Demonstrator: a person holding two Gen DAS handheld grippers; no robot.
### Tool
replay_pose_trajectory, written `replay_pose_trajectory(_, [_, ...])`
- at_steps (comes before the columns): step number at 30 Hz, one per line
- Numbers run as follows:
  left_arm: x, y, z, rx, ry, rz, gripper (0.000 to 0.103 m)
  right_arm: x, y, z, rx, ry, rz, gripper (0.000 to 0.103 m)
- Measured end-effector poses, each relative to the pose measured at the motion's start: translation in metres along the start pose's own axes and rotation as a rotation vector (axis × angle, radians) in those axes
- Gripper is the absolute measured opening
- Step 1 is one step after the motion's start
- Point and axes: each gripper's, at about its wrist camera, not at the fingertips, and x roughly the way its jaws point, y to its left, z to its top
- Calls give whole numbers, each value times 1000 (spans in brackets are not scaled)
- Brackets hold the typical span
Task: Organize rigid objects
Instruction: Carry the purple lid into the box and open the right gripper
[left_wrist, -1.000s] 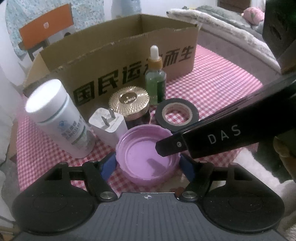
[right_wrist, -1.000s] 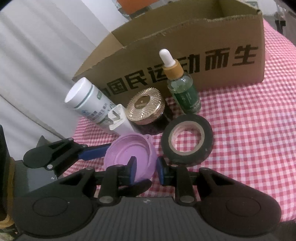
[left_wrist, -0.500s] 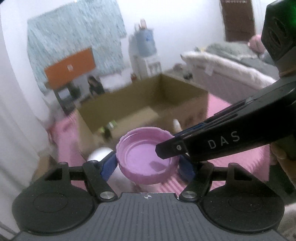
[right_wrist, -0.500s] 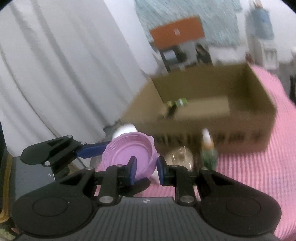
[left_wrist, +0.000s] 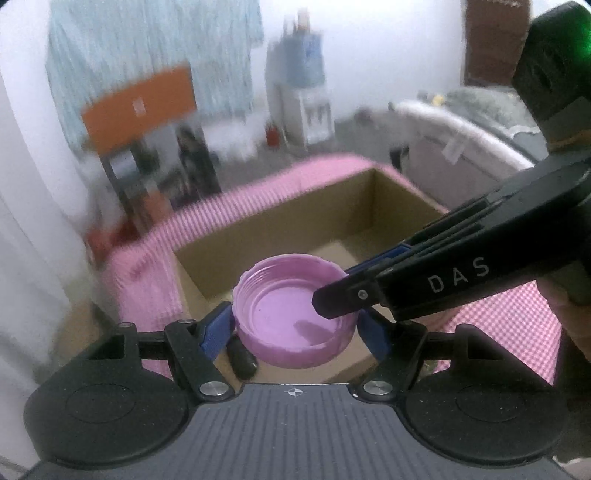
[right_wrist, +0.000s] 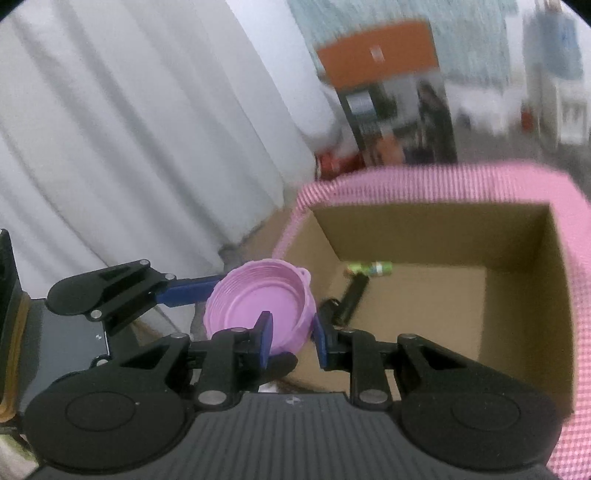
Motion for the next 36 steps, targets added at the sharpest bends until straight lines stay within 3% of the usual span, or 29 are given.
replay_pose_trajectory(4, [52,15,9,-58,158,-72,73,45,-34,16,91,153,-10,26])
replay_pose_trajectory(11, [106,14,4,-57,341,-100,73,104,-70,14,142,347,-49,26])
replay_pose_trajectory(20, [142,23,-2,-107,486,-138,75,139,-90,-4,194,464,-36,27])
replay_pose_trajectory(27, [142,28,-10,-141,488,-164,79,145,-91,-2,207,490,-22,28])
replay_pose_trajectory(33, [116,31,-8,-165,405,-175,84,121,-81,7,189,416,4,32])
replay_pose_trajectory(36, [93,31,-1,-168,329,-161,90,95,-70,15,151,332,5,52])
